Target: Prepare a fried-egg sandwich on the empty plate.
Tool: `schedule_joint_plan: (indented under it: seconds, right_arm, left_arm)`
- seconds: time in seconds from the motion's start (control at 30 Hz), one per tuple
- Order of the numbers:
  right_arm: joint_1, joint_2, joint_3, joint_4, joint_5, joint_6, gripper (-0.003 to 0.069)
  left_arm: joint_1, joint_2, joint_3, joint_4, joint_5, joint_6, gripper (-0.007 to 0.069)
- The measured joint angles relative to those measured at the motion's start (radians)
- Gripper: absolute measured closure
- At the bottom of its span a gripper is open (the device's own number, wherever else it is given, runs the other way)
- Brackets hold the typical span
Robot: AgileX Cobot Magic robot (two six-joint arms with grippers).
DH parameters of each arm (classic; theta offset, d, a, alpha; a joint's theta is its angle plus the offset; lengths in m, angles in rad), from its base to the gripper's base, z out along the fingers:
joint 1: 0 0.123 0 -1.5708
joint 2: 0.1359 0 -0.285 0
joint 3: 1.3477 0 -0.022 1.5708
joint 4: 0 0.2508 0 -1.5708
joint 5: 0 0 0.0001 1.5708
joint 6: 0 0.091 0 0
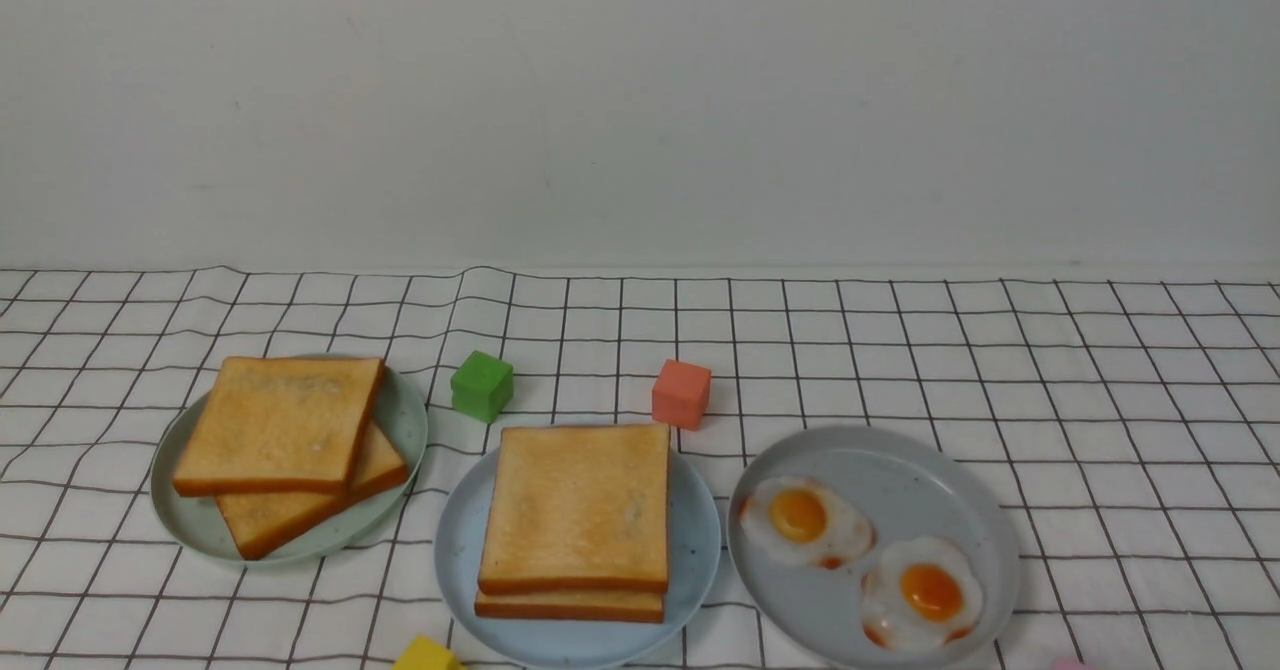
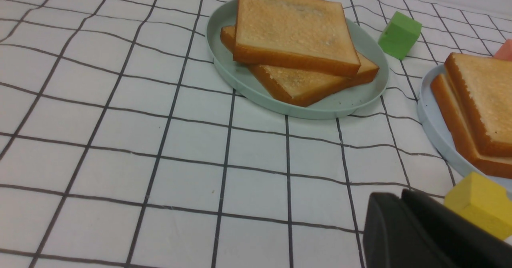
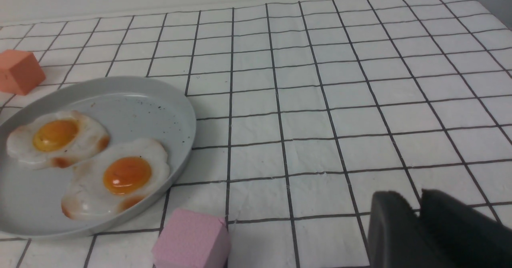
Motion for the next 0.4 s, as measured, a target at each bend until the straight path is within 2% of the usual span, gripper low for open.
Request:
schedule_joint_plan:
  seconds: [0.4]
  right_arm:
    - [0.0,0.0,0.0,0.0,0.0,0.0,0.0514]
  left_arm:
    - [0.0,0.0,0.0,0.0,0.0,-0.001,0.0578]
